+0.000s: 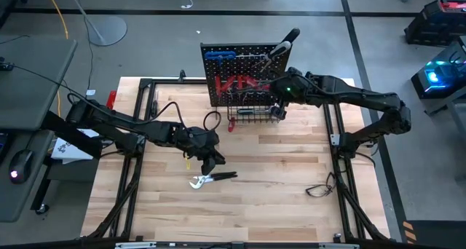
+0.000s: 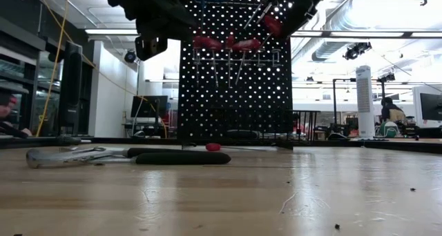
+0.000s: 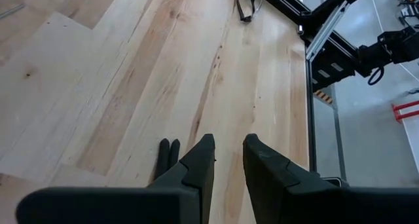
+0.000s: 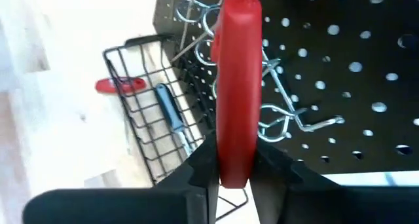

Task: Hang tools onto peg board
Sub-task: Hang the red allen wrench on the peg board

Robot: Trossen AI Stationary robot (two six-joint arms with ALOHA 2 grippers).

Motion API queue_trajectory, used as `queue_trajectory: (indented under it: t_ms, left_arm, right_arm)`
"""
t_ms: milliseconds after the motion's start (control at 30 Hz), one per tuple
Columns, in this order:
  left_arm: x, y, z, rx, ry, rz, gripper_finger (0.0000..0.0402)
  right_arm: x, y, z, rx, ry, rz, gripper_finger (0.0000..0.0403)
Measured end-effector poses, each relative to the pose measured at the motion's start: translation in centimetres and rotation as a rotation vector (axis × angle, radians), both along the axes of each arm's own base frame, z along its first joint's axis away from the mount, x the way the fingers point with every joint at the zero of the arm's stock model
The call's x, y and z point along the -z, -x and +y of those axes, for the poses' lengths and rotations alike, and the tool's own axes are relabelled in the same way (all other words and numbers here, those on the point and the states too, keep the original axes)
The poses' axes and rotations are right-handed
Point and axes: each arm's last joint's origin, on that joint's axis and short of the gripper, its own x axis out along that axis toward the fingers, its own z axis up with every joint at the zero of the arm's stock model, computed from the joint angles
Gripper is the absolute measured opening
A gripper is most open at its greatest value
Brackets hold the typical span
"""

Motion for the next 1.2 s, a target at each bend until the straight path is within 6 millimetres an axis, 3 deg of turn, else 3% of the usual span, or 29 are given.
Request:
queue_trajectory:
  t_ms: [433, 1200]
  left_arm:
    - [0.0, 0.0, 0.1, -0.015, -0.034, -0.006, 0.0069]
    - [0.0, 0.0, 0.1, -0.014, -0.039, -0.006, 0.0069]
  right_arm:
    - [0.1, 0.3, 0.1, 0.024, -0.051, 0.011, 0.0033]
    - [-5.5, 1.8, 0.4, 0.086, -0.111, -0.081, 0.0033]
